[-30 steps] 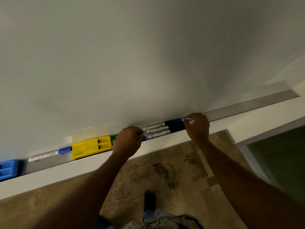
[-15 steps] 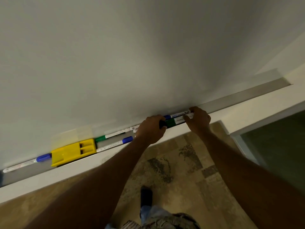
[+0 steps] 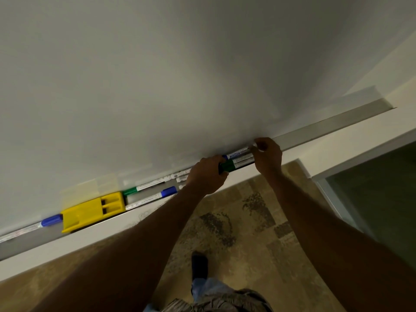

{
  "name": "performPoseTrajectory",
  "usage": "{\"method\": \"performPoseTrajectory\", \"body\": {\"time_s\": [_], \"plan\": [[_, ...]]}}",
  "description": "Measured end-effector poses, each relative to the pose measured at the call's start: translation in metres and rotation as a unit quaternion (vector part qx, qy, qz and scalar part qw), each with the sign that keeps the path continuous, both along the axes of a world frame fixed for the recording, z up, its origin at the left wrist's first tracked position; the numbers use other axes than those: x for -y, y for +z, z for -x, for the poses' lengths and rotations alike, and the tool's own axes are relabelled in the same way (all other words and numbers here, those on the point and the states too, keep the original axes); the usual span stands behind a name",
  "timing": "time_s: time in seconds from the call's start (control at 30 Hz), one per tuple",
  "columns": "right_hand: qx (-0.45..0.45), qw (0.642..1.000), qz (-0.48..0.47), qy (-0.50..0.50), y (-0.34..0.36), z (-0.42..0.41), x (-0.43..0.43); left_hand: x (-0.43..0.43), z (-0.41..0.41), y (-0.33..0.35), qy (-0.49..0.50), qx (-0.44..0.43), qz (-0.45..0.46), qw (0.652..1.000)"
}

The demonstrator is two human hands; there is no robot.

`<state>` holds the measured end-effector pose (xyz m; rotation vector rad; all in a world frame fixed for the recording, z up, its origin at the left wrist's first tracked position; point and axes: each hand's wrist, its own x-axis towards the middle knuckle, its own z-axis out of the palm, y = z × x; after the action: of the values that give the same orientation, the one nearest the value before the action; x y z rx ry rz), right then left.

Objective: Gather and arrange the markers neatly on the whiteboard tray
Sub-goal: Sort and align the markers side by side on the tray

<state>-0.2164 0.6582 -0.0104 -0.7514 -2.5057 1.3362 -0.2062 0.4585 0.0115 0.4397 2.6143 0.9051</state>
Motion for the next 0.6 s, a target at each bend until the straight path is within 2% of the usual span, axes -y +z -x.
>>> {"method": "performPoseTrajectory", "body": {"time_s": [0.2,0.3,0.47,0.6], "plan": [[-0.019,0.987,0.13,-0.088,0.004,0.006,0.002,0.001,-0.003,0.0,-0.015,-0.021,0.01,1.0],[-0.064,0.977,0.177,-0.102,0.013,0.005,-0.004,0.004,-0.006,0.002,-0.009,-0.053,-0.006,0.999],[-0.152,0.974,0.155,-0.07,0.036,-0.003,-0.006,0.017,-0.01,0.002,0.038,-0.065,-0.04,0.996],[-0.191,0.977,0.091,0.034,0.066,-0.012,0.027,0.028,-0.009,0.014,0.08,-0.091,-0.081,0.989]]}}
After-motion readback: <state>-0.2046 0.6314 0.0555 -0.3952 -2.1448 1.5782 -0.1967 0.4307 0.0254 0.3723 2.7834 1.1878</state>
